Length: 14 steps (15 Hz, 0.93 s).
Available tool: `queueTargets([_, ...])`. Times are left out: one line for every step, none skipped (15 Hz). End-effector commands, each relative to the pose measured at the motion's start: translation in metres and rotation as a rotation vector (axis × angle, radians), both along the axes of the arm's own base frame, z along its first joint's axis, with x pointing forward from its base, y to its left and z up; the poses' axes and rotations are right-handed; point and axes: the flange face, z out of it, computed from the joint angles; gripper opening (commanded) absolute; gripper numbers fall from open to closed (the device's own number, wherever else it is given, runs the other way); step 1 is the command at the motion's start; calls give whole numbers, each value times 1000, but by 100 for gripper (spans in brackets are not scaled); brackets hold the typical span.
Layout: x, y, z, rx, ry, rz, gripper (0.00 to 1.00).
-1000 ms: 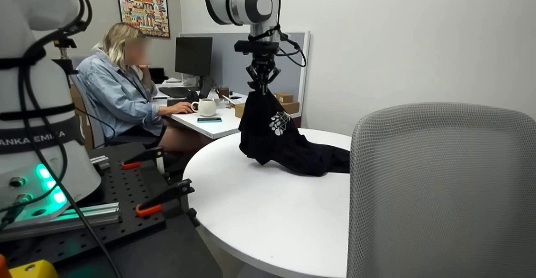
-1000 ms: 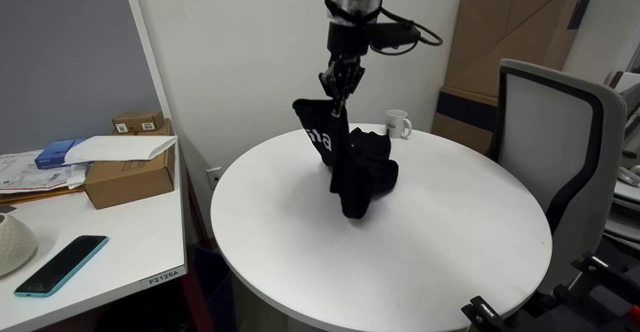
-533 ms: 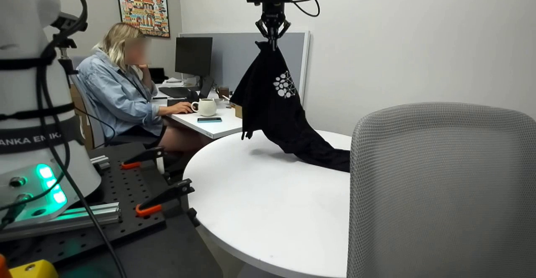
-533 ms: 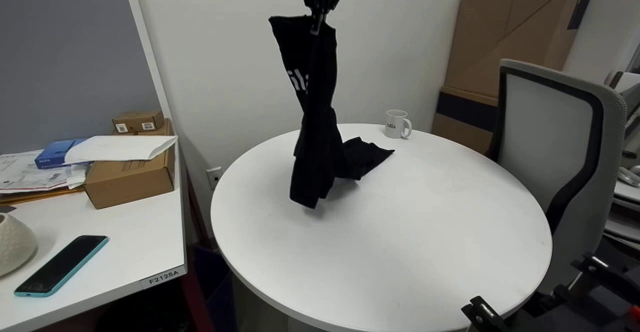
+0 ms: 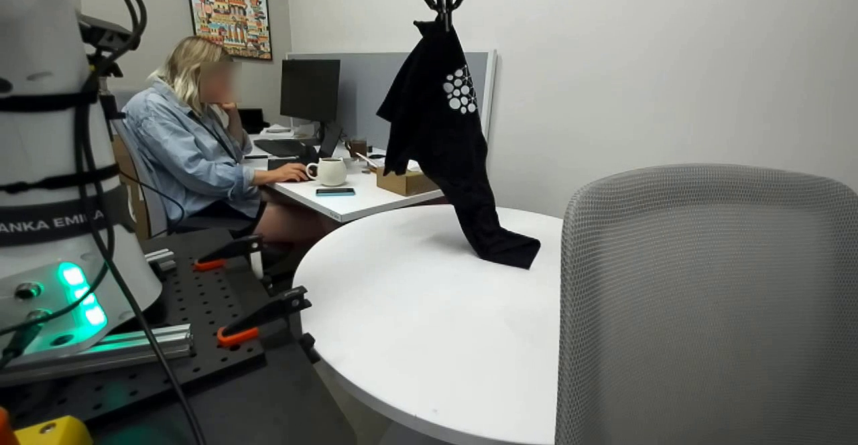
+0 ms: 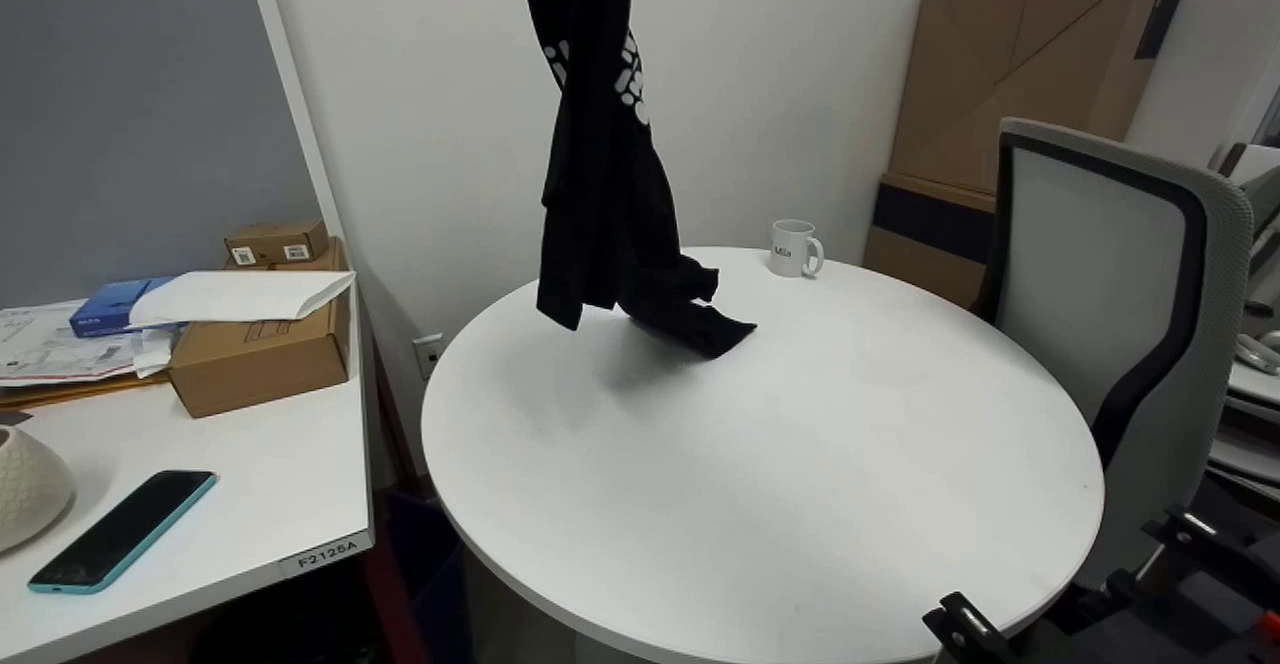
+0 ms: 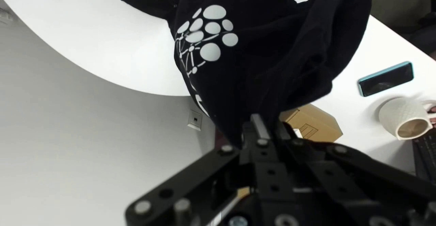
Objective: Fold the t-shirt
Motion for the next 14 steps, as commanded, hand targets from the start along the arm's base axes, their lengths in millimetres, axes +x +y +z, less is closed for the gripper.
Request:
queueTargets([21, 3, 54, 46, -34, 0, 1])
queueTargets([25, 2, 66, 54, -48, -3, 1])
queueTargets([27, 1, 77, 62, -60, -6, 1])
queueTargets([30, 0, 87, 65, -73, -11, 1])
queueTargets([32, -1, 95, 73, -82, -13, 1])
queueTargets([34, -1, 102, 81, -88, -14, 1])
queueTargets([36, -2, 111, 86, -96, -19, 1])
queueTargets([38, -2, 118, 96, -104, -21, 1])
queueTargets([39, -2, 126, 106, -111, -23, 1])
queueTargets([39, -2, 135, 113, -121, -25, 1])
queueTargets([39, -2, 144, 117, -134, -27, 1])
queueTargets([38, -1, 153, 123, -147, -29, 1])
queueTargets([36, 0, 162, 129, -160, -31, 1])
queueTargets([35, 0, 169, 131, -173, -33, 1])
